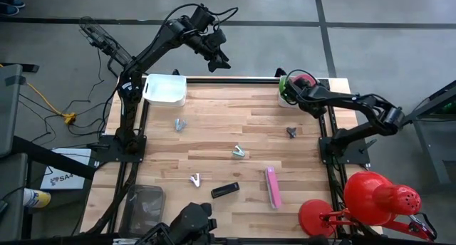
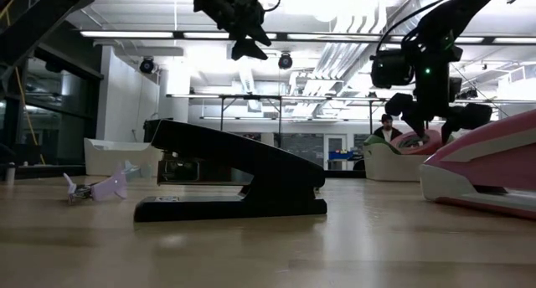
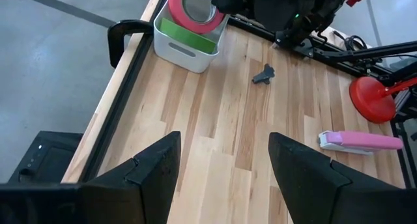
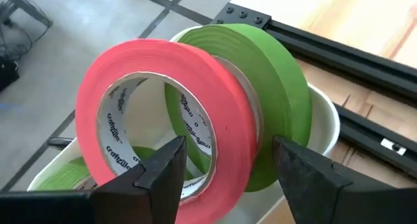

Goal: Pick and place Stapler, Stapler remover, tape
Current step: Put the black staple remover into the left white bin

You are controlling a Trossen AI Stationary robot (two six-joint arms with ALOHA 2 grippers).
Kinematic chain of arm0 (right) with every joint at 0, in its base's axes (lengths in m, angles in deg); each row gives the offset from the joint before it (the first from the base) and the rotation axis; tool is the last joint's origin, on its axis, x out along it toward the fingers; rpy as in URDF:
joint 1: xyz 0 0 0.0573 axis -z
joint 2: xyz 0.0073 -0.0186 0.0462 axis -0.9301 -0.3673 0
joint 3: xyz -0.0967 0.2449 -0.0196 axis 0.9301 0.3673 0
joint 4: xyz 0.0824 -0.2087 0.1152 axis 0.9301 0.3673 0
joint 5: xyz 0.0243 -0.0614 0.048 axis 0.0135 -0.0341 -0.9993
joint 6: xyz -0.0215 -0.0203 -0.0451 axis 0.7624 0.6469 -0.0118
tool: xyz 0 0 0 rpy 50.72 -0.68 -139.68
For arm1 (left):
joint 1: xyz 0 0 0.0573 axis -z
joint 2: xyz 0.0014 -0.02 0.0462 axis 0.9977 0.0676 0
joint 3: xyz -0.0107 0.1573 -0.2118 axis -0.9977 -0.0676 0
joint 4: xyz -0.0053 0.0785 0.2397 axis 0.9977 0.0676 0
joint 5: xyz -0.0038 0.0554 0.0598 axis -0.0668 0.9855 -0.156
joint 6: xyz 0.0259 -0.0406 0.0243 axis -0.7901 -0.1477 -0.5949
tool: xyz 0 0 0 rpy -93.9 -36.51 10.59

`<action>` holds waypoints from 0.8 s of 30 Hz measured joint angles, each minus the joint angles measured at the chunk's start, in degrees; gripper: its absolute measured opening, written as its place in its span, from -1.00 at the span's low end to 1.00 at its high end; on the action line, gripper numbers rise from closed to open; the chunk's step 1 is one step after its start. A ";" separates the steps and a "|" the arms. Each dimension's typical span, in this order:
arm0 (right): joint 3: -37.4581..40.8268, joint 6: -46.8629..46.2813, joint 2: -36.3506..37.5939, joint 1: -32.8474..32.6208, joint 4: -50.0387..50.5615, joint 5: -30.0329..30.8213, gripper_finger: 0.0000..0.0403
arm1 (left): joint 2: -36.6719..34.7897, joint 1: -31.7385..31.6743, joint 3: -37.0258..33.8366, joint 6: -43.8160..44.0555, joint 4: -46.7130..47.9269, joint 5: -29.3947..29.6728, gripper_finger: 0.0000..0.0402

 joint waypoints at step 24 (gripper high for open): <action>-0.02 25.22 11.19 -2.67 -0.65 2.46 0.07 | 0.00 0.00 0.00 1.42 0.36 2.05 0.14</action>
